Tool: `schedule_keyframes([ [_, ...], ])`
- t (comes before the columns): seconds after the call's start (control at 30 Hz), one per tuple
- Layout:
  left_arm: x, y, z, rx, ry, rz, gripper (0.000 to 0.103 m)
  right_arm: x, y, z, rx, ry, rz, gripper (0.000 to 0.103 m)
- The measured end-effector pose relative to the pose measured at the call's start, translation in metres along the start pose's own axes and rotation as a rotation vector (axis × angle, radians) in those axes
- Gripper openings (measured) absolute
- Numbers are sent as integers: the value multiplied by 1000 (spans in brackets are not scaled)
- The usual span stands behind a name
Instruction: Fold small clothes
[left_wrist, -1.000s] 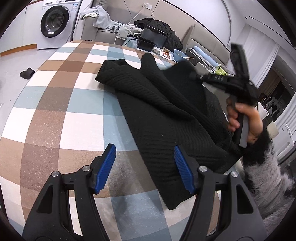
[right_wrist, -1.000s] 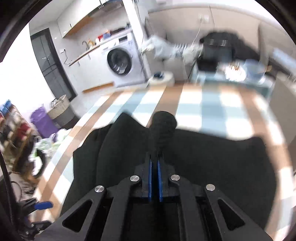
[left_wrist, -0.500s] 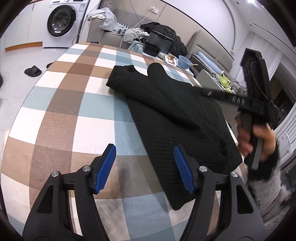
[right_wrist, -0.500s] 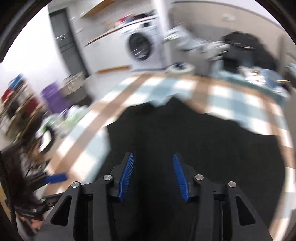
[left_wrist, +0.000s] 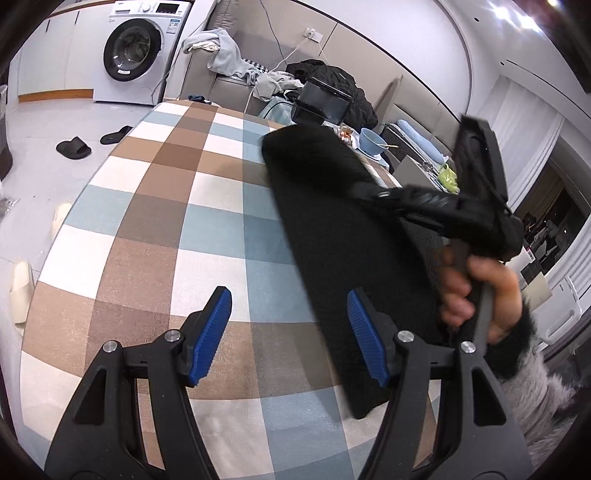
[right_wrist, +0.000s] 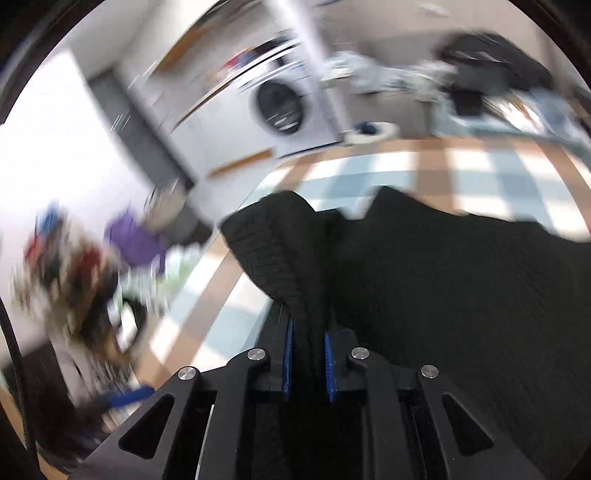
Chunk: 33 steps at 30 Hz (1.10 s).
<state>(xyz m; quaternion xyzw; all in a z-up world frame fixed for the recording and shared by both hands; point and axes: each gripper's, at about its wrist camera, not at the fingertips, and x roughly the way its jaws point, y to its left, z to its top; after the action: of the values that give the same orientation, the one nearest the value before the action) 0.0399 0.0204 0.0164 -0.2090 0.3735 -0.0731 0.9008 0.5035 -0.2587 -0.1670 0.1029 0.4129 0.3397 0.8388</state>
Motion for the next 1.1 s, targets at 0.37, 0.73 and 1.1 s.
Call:
schedule_keyframes([
  [0.37,11,-7,-4,15,22,4,62,9,-69,8,236,30,43,46],
  [0.73,11,-5,-5,10,21,10,62,1,6,21,-57,-74,60,8],
  [1.1,10,-14,-5,33,25,-3,62,-65,-38,11,8,-157,-213,8],
])
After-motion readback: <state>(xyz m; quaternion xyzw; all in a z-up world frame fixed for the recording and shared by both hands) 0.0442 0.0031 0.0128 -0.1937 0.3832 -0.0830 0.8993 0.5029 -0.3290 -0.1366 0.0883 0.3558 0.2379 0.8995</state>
